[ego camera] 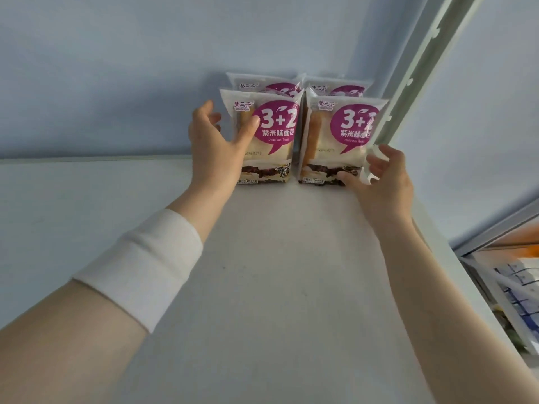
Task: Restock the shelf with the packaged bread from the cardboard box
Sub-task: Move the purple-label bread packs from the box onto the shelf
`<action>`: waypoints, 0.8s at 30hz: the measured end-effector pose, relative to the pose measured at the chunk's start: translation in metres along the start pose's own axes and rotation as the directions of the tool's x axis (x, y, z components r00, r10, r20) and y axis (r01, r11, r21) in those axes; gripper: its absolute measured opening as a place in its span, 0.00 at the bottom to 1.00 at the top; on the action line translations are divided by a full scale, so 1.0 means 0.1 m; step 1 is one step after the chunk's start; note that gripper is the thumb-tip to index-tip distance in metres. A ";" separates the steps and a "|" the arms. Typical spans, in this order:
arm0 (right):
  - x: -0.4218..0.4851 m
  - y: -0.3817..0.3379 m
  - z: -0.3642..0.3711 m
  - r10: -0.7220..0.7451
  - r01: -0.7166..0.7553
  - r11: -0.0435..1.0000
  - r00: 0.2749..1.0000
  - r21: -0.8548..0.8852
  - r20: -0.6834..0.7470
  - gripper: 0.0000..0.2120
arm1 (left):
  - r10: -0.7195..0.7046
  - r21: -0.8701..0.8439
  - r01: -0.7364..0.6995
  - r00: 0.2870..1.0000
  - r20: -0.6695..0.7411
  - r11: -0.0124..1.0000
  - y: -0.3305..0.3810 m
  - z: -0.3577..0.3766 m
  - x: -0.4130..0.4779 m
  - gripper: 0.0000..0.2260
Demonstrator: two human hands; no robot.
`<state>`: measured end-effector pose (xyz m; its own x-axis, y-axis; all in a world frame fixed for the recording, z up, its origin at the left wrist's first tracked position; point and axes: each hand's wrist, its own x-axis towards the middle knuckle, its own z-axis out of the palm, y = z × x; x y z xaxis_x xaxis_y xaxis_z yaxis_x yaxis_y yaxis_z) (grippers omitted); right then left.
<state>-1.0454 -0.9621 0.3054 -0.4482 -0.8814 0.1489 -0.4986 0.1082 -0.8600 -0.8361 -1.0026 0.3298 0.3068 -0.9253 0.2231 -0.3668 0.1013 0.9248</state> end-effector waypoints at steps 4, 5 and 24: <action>-0.60 -0.19 -0.20 -0.102 0.111 0.944 0.994 -0.312 0.048 0.35 | 0.355 0.290 -0.373 0.928 0.115 0.881 0.10 -0.31 -0.51 0.28; -0.81 -0.22 -0.26 -0.119 0.145 0.900 0.989 -0.410 0.090 0.35 | 0.423 0.368 -0.484 0.874 0.239 0.794 0.13 -0.40 -0.69 0.27; -5.33 0.90 -2.88 0.420 -0.423 0.435 0.876 -0.795 -0.237 0.25 | 0.204 0.008 -0.982 0.048 0.978 0.191 0.74 -0.63 -4.96 0.20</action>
<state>-1.0653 -0.3500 0.2895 -0.7780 -0.6177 -0.1146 -0.6166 0.7857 -0.0492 -0.9604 -0.5133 0.3070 -0.9189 -0.3810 -0.1022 -0.3784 0.9246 -0.0446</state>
